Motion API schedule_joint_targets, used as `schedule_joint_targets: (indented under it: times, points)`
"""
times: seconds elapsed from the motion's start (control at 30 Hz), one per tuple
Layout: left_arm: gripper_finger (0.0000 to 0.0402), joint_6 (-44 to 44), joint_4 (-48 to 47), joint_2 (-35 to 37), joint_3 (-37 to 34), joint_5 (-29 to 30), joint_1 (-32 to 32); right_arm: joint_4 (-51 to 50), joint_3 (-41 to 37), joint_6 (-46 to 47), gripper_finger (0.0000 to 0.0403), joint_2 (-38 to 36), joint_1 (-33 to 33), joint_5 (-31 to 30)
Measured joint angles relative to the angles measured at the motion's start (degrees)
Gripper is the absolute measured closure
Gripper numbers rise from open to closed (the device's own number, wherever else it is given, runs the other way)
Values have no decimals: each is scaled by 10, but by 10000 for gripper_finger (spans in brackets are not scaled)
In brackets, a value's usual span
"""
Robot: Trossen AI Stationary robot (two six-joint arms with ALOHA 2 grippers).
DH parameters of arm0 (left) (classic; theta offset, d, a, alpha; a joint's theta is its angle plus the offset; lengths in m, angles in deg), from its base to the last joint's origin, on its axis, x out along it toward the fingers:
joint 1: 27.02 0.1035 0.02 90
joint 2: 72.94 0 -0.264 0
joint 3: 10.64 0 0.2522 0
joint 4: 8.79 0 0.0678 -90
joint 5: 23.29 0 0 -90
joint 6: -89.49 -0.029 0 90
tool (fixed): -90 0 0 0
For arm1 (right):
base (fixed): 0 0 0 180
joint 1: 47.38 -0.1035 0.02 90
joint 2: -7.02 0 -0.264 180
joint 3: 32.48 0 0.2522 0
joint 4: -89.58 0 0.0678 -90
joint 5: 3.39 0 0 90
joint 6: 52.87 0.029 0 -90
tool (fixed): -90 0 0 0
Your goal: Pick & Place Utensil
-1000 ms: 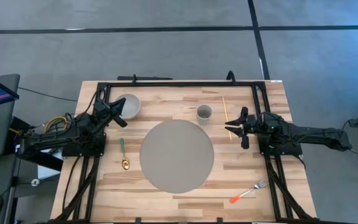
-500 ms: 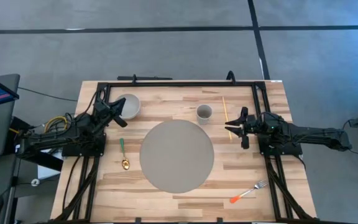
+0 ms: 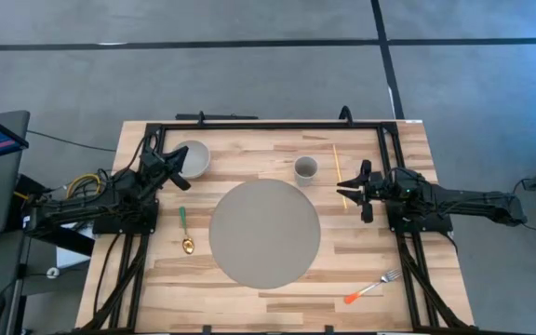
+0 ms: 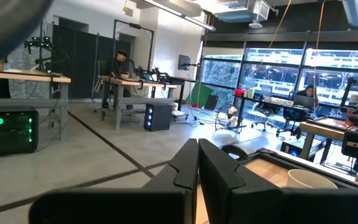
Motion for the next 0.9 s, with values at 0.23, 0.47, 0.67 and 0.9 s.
schedule_joint_targets:
  times: [0.23, 0.47, 0.67, 0.9]
  points:
    - [389, 0, 0, 0, 0, 8, 0, 0, 0, 0, 311, 0, 0, 0]
    - [389, 0, 0, 0, 0, 26, 0, 0, 0, 0, 311, 0, 0, 0]
    - [389, 0, 0, 0, 0, 26, 0, 0, 0, 0, 311, 0, 0, 0]
    - [389, 0, 0, 0, 0, 26, 0, 0, 0, 0, 311, 0, 0, 0]
